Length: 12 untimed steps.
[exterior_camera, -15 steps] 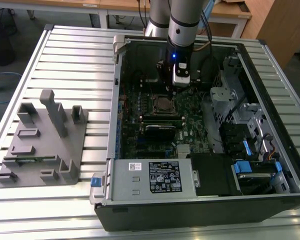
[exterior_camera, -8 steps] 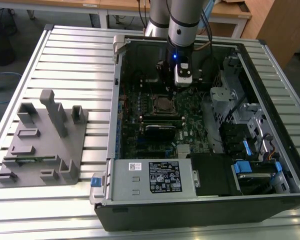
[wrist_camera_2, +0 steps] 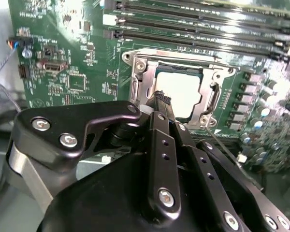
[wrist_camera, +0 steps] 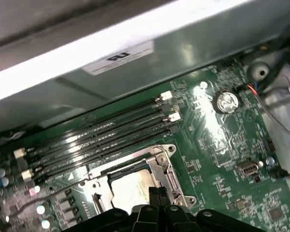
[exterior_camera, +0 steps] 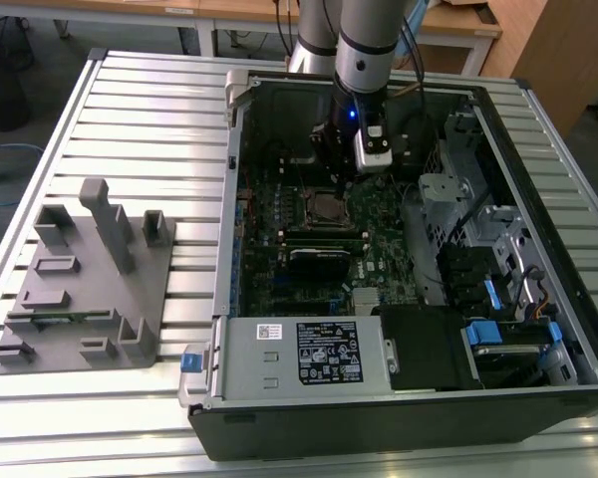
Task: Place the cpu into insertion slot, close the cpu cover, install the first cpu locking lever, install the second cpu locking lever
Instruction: 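Close the cpu cover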
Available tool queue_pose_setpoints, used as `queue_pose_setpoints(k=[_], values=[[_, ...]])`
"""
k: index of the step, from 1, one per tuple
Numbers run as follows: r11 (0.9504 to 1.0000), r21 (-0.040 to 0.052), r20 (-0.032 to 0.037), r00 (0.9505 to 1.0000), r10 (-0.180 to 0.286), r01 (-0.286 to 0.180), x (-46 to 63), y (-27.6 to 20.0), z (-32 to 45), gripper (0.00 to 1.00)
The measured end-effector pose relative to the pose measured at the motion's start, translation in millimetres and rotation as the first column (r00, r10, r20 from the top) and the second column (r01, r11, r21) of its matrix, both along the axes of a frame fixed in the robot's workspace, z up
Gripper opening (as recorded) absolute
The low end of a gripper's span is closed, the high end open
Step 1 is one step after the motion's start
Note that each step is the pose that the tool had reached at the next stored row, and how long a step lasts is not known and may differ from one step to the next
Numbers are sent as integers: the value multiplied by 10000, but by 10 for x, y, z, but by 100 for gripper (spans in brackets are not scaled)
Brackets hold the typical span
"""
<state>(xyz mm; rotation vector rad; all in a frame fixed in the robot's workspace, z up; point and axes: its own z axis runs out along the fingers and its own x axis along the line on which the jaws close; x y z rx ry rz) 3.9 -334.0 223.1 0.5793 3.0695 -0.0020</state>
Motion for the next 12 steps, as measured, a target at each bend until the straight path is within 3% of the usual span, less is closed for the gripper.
queue_pose_setpoints(k=[4, 12], values=[[9978, -1, 1, 9978, 662, -662, 0, 0, -1, 11], [9975, 0, 1, 9975, 710, -710, 0, 0, -1, 11]])
